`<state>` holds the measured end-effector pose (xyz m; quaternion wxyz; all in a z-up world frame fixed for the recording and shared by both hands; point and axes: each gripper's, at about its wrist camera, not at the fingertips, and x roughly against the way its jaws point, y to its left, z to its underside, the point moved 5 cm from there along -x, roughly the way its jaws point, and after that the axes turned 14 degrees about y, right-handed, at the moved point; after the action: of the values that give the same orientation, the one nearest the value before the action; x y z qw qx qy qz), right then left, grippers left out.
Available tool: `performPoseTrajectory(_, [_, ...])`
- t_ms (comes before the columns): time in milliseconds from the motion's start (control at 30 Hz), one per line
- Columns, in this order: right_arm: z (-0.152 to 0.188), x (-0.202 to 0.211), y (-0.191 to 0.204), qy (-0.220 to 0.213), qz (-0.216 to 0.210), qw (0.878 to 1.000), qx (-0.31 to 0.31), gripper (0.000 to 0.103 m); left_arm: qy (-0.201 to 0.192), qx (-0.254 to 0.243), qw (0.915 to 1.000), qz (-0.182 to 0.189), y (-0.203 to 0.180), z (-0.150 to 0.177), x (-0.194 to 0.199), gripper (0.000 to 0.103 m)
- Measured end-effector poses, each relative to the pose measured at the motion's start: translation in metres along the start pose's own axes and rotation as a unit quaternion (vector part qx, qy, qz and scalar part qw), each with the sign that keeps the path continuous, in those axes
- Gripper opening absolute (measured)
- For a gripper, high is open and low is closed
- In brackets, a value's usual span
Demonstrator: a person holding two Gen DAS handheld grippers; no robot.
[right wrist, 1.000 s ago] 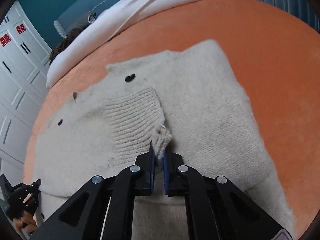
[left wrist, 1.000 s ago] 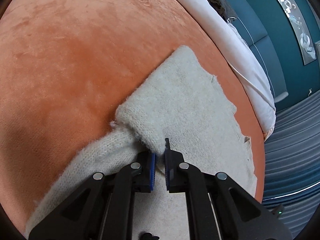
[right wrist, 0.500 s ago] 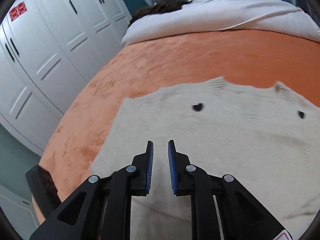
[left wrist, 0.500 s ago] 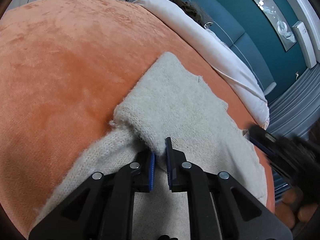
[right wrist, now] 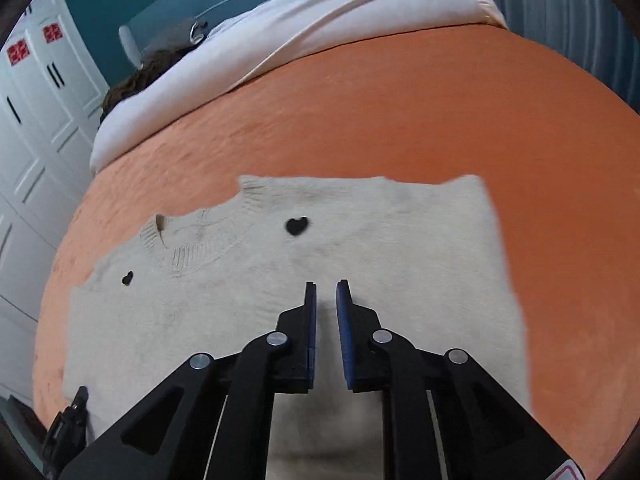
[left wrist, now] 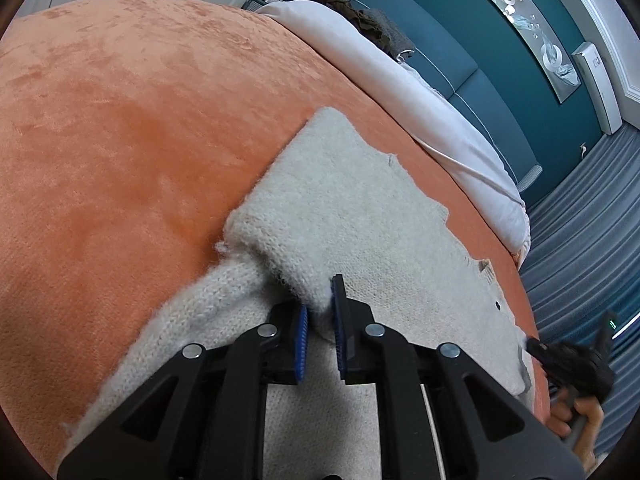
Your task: Fold small clothes
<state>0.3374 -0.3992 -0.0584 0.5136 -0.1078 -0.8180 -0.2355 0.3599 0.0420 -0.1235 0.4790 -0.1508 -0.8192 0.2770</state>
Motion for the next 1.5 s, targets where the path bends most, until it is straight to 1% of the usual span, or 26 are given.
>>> performPoseTrajectory(100, [0.034,0.017,-0.021,0.009,-0.024,1.0,-0.009,0.054,0.001,-0.001,1.0,-0.003,-0.001,0.001,0.0,0.011])
performPoseTrajectory(200, [0.055,-0.009,-0.021,0.055,-0.025,0.998,-0.017,0.056,0.008,0.004,0.9999,-0.008,-0.003,0.0,0.002,0.011])
performPoseTrajectory(233, [0.057,-0.016,-0.015,0.055,-0.014,0.998,-0.018,0.054,0.014,0.005,0.9998,-0.013,-0.004,-0.001,0.001,0.011])
performPoseTrajectory(267, [0.055,-0.02,-0.005,0.044,0.001,0.999,-0.014,0.045,0.024,0.008,0.9995,-0.018,-0.005,-0.004,0.002,0.012])
performPoseTrajectory(300, [0.052,-0.016,-0.001,0.043,-0.005,0.999,-0.011,0.007,0.037,0.011,0.9989,-0.025,-0.007,-0.009,0.004,0.011])
performPoseTrajectory(333, [0.046,-0.006,0.003,0.039,-0.032,0.999,-0.019,0.008,0.041,0.011,0.9986,-0.033,-0.009,-0.013,0.009,0.009])
performPoseTrajectory(400, [0.032,0.033,0.006,-0.016,-0.072,0.997,-0.021,0.007,0.019,0.013,0.9984,-0.051,-0.009,-0.023,0.027,0.009])
performPoseTrajectory(433, [0.029,0.05,0.004,-0.044,-0.073,0.996,-0.012,0.007,0.02,0.016,0.9982,-0.055,-0.006,-0.026,0.03,0.01])
performPoseTrajectory(467, [0.025,0.053,-0.002,-0.052,-0.064,0.997,-0.008,0.006,0.03,0.018,0.9975,-0.062,-0.001,-0.027,0.027,0.01])
performPoseTrajectory(500, [0.025,0.04,-0.011,-0.035,-0.045,0.998,-0.013,0.006,0.046,0.015,0.9963,-0.071,0.005,-0.026,0.019,0.01])
performPoseTrajectory(567, [0.038,-0.022,-0.032,0.07,0.002,0.997,-0.022,0.006,0.052,-0.02,0.994,-0.094,0.005,-0.02,0.01,0.01])
performPoseTrajectory(600, [0.042,-0.033,-0.033,0.071,0.007,0.997,-0.007,0.003,0.051,-0.042,0.9914,-0.113,0.0,-0.018,0.01,0.01])
performPoseTrajectory(633, [0.043,-0.023,-0.031,0.053,0.012,0.999,0.002,0.007,0.058,-0.052,0.9886,-0.129,-0.005,-0.017,0.011,0.011])
performPoseTrajectory(700, [0.044,0.003,-0.026,0.051,-0.014,0.998,-0.027,0.015,0.081,-0.056,0.986,-0.134,-0.013,-0.016,0.019,0.018])
performPoseTrajectory(767, [0.054,0.041,-0.023,0.025,-0.033,0.999,-0.022,0.018,0.09,-0.064,0.9837,-0.142,-0.015,-0.01,0.04,0.042])
performPoseTrajectory(800, [0.064,0.062,-0.022,0.011,-0.029,0.999,-0.011,0.028,0.088,-0.072,0.9831,-0.144,-0.015,-0.004,0.055,0.049])
performPoseTrajectory(833, [0.078,0.08,-0.025,0.002,-0.019,1.0,-0.005,0.047,0.086,-0.079,0.9825,-0.145,-0.014,0.006,0.072,0.062])
performPoseTrajectory(867, [0.098,0.098,-0.033,-0.003,-0.007,1.0,-0.001,0.056,0.087,-0.082,0.9821,-0.146,-0.01,0.015,0.087,0.071])
performPoseTrajectory(900, [0.12,0.112,-0.042,-0.001,0.001,1.0,0.001,0.061,0.091,-0.083,0.982,-0.143,-0.003,0.03,0.106,0.075])
performPoseTrajectory(1000, [0.2,0.138,-0.074,0.035,0.012,0.999,-0.007,0.065,0.116,-0.06,0.9833,-0.127,0.023,0.077,0.147,0.085])
performPoseTrajectory(1067, [0.256,0.144,-0.097,0.072,0.011,0.997,-0.028,0.065,0.138,-0.023,0.9843,-0.107,0.046,0.115,0.171,0.087])
performPoseTrajectory(1133, [0.303,0.14,-0.112,0.115,-0.016,0.991,-0.061,0.065,0.156,0.015,0.9834,-0.091,0.065,0.148,0.184,0.087])
performPoseTrajectory(1233, [0.346,0.132,-0.12,0.138,-0.043,0.984,-0.101,0.067,0.13,0.017,0.9882,-0.078,0.066,0.175,0.199,0.089])
performPoseTrajectory(1333, [0.347,0.131,-0.112,0.109,-0.05,0.987,-0.106,0.073,0.145,0.019,0.9869,-0.069,0.051,0.183,0.19,0.091])
performPoseTrajectory(1433, [0.335,0.128,-0.101,0.096,-0.061,0.987,-0.112,0.074,0.154,0.016,0.9858,-0.065,0.036,0.184,0.178,0.09])
performPoseTrajectory(1500, [0.322,0.12,-0.092,0.092,-0.076,0.985,-0.123,0.07,0.158,0.017,0.9857,-0.057,0.029,0.181,0.171,0.069])
